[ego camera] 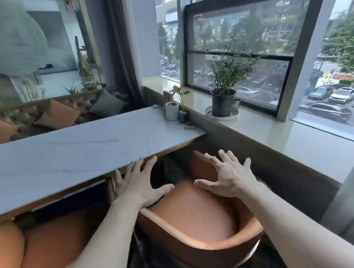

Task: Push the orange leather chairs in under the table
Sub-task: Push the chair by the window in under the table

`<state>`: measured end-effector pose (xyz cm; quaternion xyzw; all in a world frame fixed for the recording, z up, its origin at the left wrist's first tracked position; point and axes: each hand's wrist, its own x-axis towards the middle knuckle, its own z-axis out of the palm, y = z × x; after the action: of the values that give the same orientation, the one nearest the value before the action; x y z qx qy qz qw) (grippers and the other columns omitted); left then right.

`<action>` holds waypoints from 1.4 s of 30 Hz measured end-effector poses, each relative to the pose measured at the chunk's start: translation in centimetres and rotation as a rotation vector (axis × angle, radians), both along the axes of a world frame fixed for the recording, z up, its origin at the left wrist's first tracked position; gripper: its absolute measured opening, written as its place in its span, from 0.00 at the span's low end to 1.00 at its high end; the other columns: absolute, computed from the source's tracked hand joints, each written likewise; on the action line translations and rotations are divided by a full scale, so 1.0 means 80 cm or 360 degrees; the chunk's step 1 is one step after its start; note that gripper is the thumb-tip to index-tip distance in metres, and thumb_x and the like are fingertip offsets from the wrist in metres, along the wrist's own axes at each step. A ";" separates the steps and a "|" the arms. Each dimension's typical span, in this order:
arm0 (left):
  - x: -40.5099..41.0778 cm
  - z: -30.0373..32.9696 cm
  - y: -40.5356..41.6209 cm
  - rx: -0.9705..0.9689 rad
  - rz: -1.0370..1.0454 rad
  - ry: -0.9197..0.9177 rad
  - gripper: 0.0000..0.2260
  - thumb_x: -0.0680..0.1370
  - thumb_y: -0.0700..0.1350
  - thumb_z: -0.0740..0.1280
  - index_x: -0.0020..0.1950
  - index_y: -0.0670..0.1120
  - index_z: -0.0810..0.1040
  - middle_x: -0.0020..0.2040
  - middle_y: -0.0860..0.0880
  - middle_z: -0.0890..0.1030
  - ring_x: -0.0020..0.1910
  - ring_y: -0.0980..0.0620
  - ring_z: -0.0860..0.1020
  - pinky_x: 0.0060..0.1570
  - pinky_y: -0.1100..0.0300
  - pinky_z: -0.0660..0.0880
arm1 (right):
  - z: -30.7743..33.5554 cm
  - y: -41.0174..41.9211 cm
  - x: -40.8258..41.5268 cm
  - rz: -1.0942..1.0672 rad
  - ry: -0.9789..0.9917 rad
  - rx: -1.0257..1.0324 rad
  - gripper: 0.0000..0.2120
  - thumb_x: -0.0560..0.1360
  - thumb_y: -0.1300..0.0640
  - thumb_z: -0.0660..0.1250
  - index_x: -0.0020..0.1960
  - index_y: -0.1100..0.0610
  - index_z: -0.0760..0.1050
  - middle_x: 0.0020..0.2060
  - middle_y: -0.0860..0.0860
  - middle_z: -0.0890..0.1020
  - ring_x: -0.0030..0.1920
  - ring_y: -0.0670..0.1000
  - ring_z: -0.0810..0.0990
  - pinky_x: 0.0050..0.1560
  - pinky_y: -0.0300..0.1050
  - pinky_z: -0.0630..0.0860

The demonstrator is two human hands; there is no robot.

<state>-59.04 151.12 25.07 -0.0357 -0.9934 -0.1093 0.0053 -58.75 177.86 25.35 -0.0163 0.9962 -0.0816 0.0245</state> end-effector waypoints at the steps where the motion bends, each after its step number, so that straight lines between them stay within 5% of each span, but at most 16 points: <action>1: -0.004 -0.001 0.003 0.0010 -0.0006 0.0001 0.46 0.67 0.79 0.58 0.79 0.64 0.46 0.82 0.51 0.50 0.80 0.47 0.47 0.76 0.36 0.43 | 0.001 0.002 -0.002 0.0003 -0.0006 0.0003 0.50 0.67 0.16 0.55 0.83 0.38 0.49 0.84 0.53 0.53 0.83 0.56 0.47 0.76 0.77 0.49; 18: -0.165 -0.174 0.182 0.0182 -0.0041 -0.0387 0.45 0.67 0.78 0.60 0.79 0.64 0.47 0.82 0.50 0.53 0.80 0.47 0.51 0.76 0.37 0.46 | -0.141 0.167 -0.145 -0.0009 -0.0472 0.0217 0.49 0.69 0.18 0.56 0.83 0.40 0.49 0.84 0.54 0.53 0.83 0.56 0.47 0.76 0.76 0.49; 32: -0.106 -0.271 0.324 0.0193 0.0482 -0.0704 0.47 0.67 0.78 0.61 0.79 0.63 0.44 0.82 0.51 0.52 0.80 0.47 0.50 0.77 0.41 0.48 | -0.254 0.294 -0.220 0.0609 -0.0714 0.0223 0.51 0.69 0.18 0.57 0.84 0.42 0.47 0.84 0.54 0.51 0.84 0.57 0.46 0.78 0.74 0.49; 42: -0.035 -0.352 0.418 0.0269 0.0492 -0.0932 0.48 0.68 0.74 0.66 0.79 0.64 0.44 0.82 0.51 0.51 0.79 0.46 0.53 0.77 0.42 0.51 | -0.337 0.355 -0.176 0.0998 -0.0879 0.0321 0.53 0.69 0.28 0.72 0.84 0.41 0.48 0.84 0.56 0.51 0.83 0.59 0.44 0.79 0.72 0.48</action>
<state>-61.81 184.58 -3.08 0.1486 -0.9339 -0.1946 -0.2606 -72.81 206.23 -1.57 -0.2935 0.9021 0.0264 0.3153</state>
